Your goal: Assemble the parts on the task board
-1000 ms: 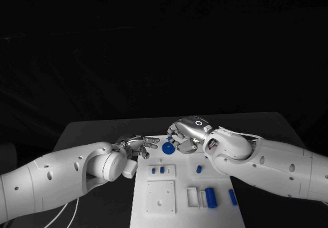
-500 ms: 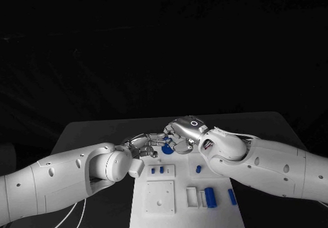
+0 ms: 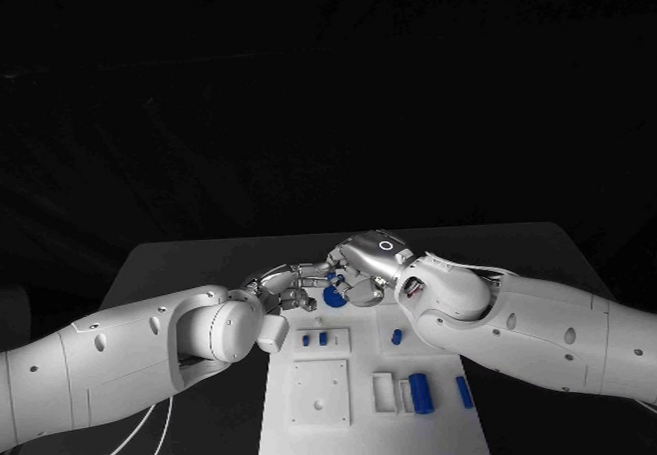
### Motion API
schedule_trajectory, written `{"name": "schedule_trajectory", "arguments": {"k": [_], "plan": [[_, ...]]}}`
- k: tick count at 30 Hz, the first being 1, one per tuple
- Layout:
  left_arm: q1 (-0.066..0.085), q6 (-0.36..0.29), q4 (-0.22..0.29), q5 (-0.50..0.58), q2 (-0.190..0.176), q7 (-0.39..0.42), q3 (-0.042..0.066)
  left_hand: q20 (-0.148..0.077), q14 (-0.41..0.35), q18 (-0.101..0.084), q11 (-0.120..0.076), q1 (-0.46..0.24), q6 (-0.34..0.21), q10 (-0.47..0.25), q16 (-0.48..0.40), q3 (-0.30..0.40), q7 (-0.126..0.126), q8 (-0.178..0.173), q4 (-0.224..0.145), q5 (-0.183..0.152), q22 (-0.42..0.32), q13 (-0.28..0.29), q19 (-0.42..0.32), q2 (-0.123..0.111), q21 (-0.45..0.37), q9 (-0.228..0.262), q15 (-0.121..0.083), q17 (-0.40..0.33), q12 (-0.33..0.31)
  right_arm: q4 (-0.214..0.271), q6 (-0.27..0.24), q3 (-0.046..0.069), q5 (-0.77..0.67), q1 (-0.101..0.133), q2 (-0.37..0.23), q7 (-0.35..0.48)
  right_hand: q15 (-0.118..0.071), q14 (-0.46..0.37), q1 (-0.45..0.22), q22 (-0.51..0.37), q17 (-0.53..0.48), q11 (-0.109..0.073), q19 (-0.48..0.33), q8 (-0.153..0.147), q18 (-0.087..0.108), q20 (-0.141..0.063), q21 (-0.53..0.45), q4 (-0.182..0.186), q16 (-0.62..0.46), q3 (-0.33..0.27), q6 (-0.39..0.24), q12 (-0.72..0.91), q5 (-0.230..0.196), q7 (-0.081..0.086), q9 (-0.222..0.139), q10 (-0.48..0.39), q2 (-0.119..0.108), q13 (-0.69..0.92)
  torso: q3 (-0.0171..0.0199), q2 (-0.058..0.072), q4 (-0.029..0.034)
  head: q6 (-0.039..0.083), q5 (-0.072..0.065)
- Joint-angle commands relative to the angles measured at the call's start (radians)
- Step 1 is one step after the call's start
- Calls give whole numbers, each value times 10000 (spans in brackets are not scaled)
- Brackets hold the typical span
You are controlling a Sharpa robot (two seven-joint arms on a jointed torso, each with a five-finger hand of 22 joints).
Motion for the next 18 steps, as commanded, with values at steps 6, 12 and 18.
{"name": "schedule_trajectory", "arguments": {"k": [6,12,18], "plan": [[12,-82,8,-72,19,37,14,34,-26,639,135,216,167,260,-124,12,-54,107,-347,-17,6,20,-80,291,-65,-29,69,57,-171,78,119,-3,-156,-8,8,-60,-23,78,77,107,-15,16,42,39,486,-14,28,55,-33,12,211,-2,-2,147,7,76,-65,-14,4,-1,2,-6,0],[12,-125,3,-183,44,-54,14,36,-49,609,132,502,275,361,-169,80,-97,151,-696,-9,31,30,-104,459,-85,-44,66,104,-284,94,133,-3,-178,-8,27,-85,-24,81,84,106,-16,15,44,40,486,-13,27,69,-34,17,214,-3,-2,146,7,79,-80,-14,1,0,-3,-4,-2],[12,-95,44,-390,51,-234,14,32,-62,572,93,456,406,568,-201,39,-147,206,-825,-11,51,66,-102,459,-98,-48,31,150,-304,62,170,-3,-178,-8,42,-119,-25,83,94,106,-17,13,45,41,486,-12,26,81,-35,23,216,-4,-2,145,7,83,-95,-15,0,-3,-2,-2,2]]}}
